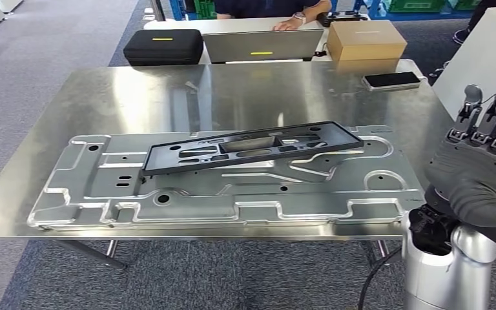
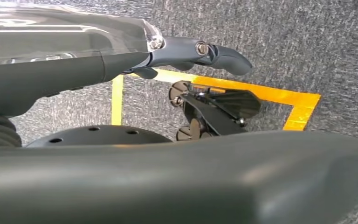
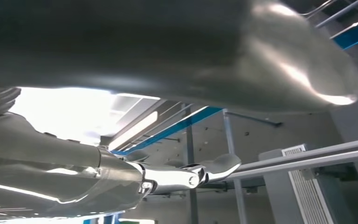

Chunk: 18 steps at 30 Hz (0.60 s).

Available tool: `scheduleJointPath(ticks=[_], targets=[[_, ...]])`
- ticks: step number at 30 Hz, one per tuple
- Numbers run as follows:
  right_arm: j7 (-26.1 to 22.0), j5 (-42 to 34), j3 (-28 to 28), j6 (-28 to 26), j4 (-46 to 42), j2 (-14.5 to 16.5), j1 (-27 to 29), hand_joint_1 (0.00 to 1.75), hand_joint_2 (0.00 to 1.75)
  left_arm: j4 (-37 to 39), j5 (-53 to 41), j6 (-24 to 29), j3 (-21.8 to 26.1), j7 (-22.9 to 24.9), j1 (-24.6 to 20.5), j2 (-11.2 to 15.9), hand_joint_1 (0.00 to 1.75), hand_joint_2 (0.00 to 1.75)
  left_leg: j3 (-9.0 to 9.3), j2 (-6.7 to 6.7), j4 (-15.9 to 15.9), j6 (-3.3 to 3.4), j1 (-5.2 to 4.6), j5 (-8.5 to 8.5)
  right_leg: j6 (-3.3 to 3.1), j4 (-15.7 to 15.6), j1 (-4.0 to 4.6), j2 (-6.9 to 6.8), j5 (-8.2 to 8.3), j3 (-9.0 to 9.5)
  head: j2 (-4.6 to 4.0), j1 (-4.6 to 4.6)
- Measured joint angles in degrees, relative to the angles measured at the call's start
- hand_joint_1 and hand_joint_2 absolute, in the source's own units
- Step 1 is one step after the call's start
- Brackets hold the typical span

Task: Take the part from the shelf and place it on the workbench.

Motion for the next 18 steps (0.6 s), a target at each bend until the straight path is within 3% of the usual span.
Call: scheduleJointPath(ticks=[3, 4, 8, 10, 13, 14, 15, 16, 18], targets=[[0.0, -0.07, 0.05, 0.02, -0.03, 0.11, -0.11, 0.0, 0.0, -0.01, -0.05, 0.05, -0.01, -0.01, -0.07, 0.04, 0.0, 0.0, 4.65, -0.05, -9.03, 1.62, -0.72, 4.83, -0.03, -0.01, 0.39, 0.06, 0.05, 0.07, 0.0, 0.02], [0.01, -0.1, 0.07, 0.04, -0.04, 0.14, -0.14, 0.0, 0.0, 0.0, -0.09, 0.1, -0.01, -0.04, -0.1, 0.07, 0.0, 0.0, 5.81, -0.06, -11.49, 2.08, -1.05, 5.73, 0.04, -0.01, 0.4, 0.05, 0.1, 0.01, 0.0, 0.03], [0.07, -0.49, 0.08, 0.17, -0.09, 0.28, -0.11, 0.0, 0.0, 0.0, -0.14, 0.21, -0.02, -0.15, -0.13, 0.09, 0.0, 0.0, 6.51, 0.06, -13.87, 2.62, -1.35, 6.06, 0.87, -0.09, 0.33, -0.01, 0.34, -0.31, 0.0, 0.07], [0.07, -0.68, 0.06, 0.19, -0.13, 0.3, -0.15, 0.0, 0.0, -0.01, -0.14, 0.27, -0.02, -0.21, -0.17, 0.09, 0.0, 0.0, 6.56, 0.28, -14.82, 2.9, -0.97, 6.53, 1.24, 1.87, 0.46, 0.07, -1.56, -1.08, -0.01, 0.08], [0.07, -0.8, 0.08, 0.21, -0.05, 0.32, 0.01, 0.0, 0.0, 0.01, -0.14, 0.26, -0.02, -0.22, -0.08, 0.02, 0.0, 0.0, 6.16, 0.48, -15.02, 3.19, -0.84, 7.01, 1.56, 10.72, 0.49, 0.16, -6.86, -4.27, -0.01, 0.09], [0.07, -0.83, 0.08, 0.21, -0.02, 0.32, 0.1, 0.0, 0.0, 0.01, -0.14, 0.25, -0.02, -0.22, -0.03, -0.01, 0.0, 0.0, 6.06, 0.54, -15.01, 3.2, -0.86, 7.11, 1.67, 12.77, 0.49, 0.16, -7.47, -4.82, -0.01, 0.09], [0.07, -0.85, 0.07, 0.21, 0.01, 0.32, 0.16, 0.0, 0.0, 0.01, -0.14, 0.24, -0.02, -0.22, -0.01, -0.02, 0.0, 0.0, 6.0, 0.6, -14.99, 3.18, -0.86, 7.19, 1.74, 12.93, 0.5, 0.15, -7.02, -4.47, 0.0, 0.09], [0.07, -0.86, 0.07, 0.21, 0.02, 0.32, 0.18, 0.0, 0.0, 0.0, -0.14, 0.24, -0.02, -0.22, -0.01, -0.02, 0.0, 0.0, 6.0, 0.64, -14.97, 3.14, -0.86, 7.26, 1.77, 10.86, 0.49, 0.14, -5.57, -3.07, 0.0, 0.09], [0.07, -0.87, 0.07, 0.21, 0.01, 0.32, 0.16, 0.0, 0.0, 0.0, -0.16, 0.22, -0.03, -0.3, -0.05, -0.02, 0.0, 0.0, 6.02, 0.66, -14.86, 2.97, -0.93, 7.35, 1.57, 3.31, 0.53, 0.12, -2.15, 1.15, -0.01, 0.09]])
